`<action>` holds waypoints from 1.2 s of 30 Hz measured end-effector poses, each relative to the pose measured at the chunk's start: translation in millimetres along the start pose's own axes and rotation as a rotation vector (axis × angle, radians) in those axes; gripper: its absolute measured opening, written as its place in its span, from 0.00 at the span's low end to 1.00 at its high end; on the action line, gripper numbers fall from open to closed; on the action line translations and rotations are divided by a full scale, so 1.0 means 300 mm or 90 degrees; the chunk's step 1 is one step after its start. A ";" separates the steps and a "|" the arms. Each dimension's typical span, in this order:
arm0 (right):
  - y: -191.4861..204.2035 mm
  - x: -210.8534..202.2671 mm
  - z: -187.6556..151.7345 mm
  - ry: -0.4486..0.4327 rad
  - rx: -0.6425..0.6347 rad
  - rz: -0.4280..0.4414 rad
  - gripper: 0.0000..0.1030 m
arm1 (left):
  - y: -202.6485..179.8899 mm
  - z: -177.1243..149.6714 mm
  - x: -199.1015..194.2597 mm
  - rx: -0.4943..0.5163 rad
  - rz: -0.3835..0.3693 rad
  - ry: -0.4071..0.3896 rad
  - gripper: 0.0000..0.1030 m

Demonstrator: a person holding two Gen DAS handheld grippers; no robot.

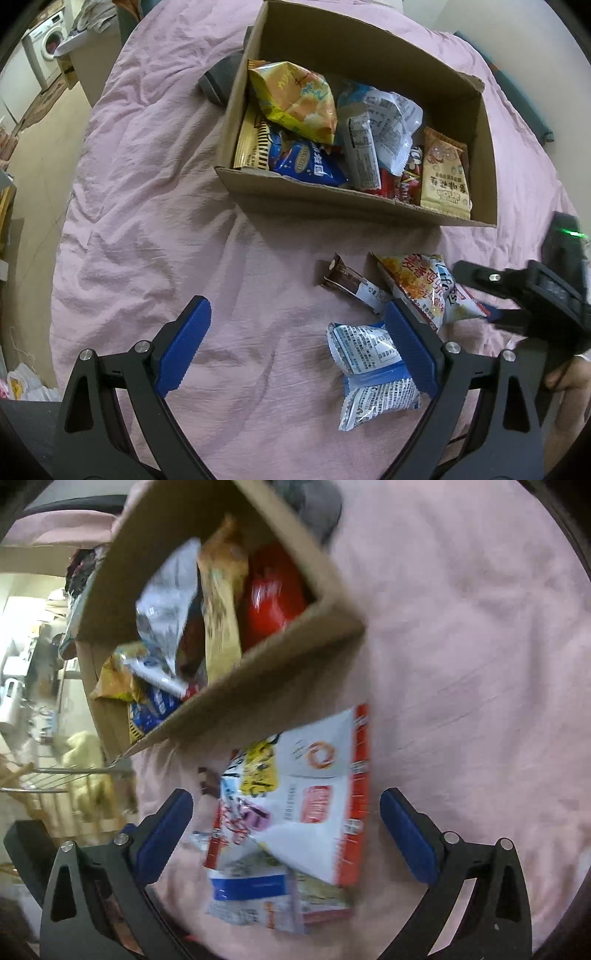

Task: Organize snacks
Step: 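Grasp the white Dowels bag with the right tool while the left grasps the blue-white bag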

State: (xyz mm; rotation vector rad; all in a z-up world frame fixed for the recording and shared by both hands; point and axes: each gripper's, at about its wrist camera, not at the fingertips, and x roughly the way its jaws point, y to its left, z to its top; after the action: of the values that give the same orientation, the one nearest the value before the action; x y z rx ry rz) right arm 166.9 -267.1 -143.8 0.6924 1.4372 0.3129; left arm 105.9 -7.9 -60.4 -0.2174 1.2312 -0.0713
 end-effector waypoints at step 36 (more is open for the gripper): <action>-0.018 -0.242 -0.099 -0.114 -0.073 -0.020 0.43 | -0.187 -0.159 0.183 0.152 -0.040 0.142 0.48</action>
State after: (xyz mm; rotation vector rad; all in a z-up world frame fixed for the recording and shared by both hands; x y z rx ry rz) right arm 127.0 -306.8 -88.9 0.5889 1.2489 0.2981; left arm 82.9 -78.1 -115.0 -0.0403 1.4248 -0.3024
